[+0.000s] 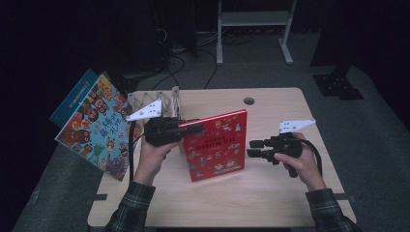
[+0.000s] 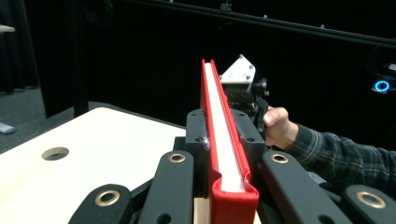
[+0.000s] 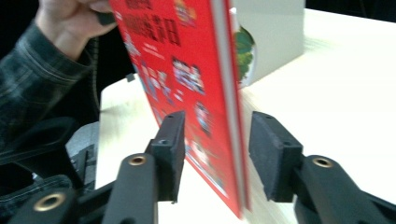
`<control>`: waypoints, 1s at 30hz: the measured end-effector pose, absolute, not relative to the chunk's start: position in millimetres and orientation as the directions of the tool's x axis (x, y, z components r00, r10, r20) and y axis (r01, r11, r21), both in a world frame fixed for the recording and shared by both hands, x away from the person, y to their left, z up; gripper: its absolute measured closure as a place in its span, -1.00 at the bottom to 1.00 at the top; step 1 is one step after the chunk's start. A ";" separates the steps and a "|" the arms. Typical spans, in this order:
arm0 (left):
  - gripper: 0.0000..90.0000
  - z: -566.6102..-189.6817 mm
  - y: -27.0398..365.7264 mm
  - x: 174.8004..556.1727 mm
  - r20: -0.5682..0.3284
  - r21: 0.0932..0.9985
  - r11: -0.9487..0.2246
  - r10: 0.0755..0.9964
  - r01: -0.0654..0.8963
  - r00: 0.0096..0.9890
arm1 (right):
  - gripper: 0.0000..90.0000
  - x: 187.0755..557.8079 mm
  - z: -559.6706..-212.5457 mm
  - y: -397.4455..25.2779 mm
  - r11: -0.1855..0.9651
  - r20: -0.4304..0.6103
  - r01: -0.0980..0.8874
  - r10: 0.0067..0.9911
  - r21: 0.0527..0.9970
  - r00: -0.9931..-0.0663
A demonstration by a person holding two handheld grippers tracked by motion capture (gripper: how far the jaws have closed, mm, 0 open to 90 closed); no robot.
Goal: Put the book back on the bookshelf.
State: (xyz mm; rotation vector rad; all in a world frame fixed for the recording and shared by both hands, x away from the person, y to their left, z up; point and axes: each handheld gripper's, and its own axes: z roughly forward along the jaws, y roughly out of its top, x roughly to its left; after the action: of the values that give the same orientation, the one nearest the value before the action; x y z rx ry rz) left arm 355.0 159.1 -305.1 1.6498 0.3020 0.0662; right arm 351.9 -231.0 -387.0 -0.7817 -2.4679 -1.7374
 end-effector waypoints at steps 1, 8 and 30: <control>0.78 -303.7 159.5 354.0 -0.135 0.985 -0.070 0.245 0.157 0.960 | 0.13 352.0 -388.4 -232.1 0.255 0.291 0.408 0.395 0.877 -0.871; 0.77 -298.1 163.8 349.9 -0.135 0.983 -0.081 0.305 0.167 0.943 | -0.29 355.9 -404.5 -244.1 0.284 0.161 0.399 0.604 0.872 -0.780; 0.77 -288.1 195.6 335.2 -0.119 0.979 -0.099 0.445 0.181 0.887 | -0.52 382.5 -476.9 -291.9 0.273 -0.021 0.659 0.931 0.701 -0.364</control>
State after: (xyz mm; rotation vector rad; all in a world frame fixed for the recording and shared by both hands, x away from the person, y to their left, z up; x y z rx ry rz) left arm 335.2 195.6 -288.1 1.6761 0.4873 0.2372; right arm 382.5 -291.9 -476.9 -1.9088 -2.8206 -1.1316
